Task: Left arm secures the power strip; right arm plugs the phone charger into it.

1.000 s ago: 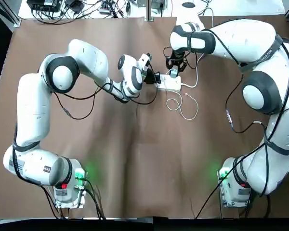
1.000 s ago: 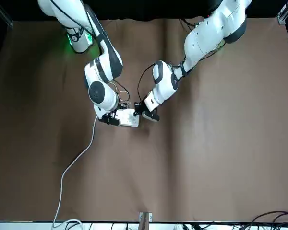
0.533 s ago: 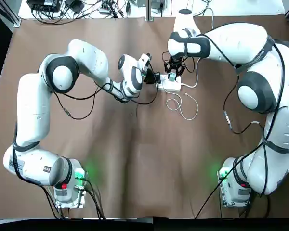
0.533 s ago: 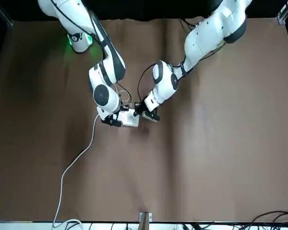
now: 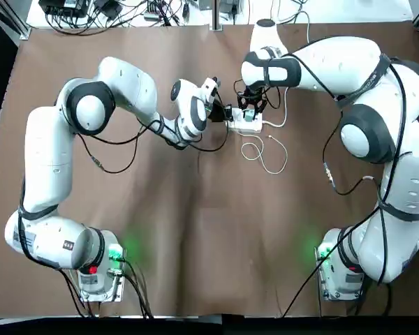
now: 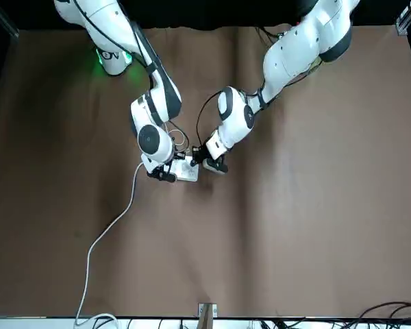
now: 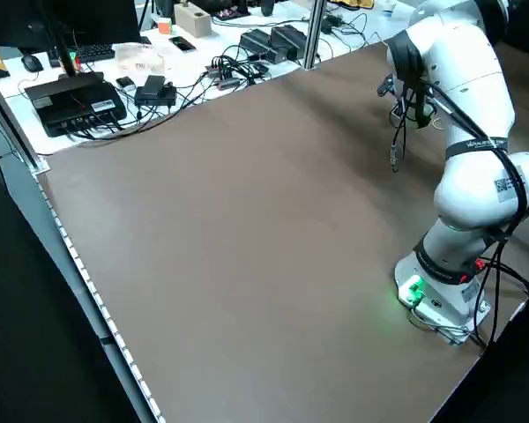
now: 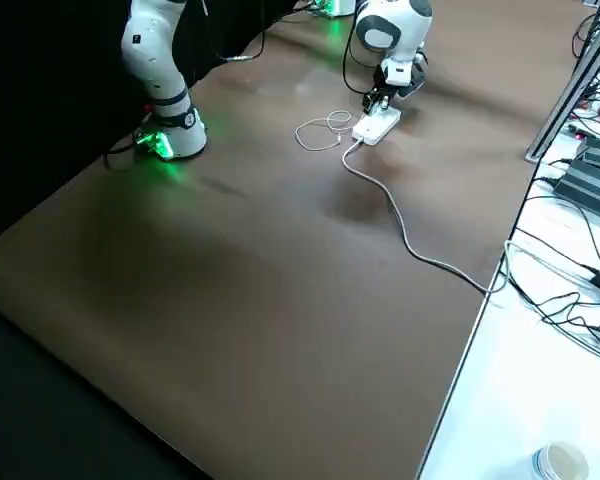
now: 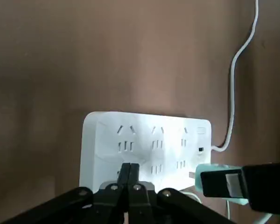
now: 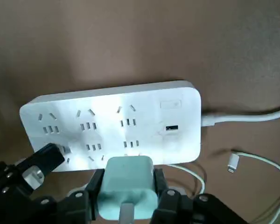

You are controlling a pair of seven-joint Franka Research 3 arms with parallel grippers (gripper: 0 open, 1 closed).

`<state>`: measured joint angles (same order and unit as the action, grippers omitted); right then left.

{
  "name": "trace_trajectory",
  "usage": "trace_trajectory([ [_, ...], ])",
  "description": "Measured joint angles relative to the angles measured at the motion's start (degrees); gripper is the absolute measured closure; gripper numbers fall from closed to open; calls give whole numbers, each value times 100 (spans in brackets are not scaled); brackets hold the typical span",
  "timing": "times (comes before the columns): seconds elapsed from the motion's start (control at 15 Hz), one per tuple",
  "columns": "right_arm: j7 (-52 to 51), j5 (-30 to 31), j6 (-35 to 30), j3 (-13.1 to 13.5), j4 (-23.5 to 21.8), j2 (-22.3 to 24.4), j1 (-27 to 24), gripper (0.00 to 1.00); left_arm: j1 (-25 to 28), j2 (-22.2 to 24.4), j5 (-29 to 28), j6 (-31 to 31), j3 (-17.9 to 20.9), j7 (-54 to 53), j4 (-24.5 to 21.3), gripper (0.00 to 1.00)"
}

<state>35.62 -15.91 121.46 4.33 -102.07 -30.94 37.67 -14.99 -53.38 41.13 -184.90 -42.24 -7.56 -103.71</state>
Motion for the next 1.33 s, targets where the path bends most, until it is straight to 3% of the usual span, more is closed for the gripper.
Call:
trace_trajectory([
  [1.33,-28,155,207,-3,37,-167,5,52,0,0,0,0,0,-1,0,99],
])
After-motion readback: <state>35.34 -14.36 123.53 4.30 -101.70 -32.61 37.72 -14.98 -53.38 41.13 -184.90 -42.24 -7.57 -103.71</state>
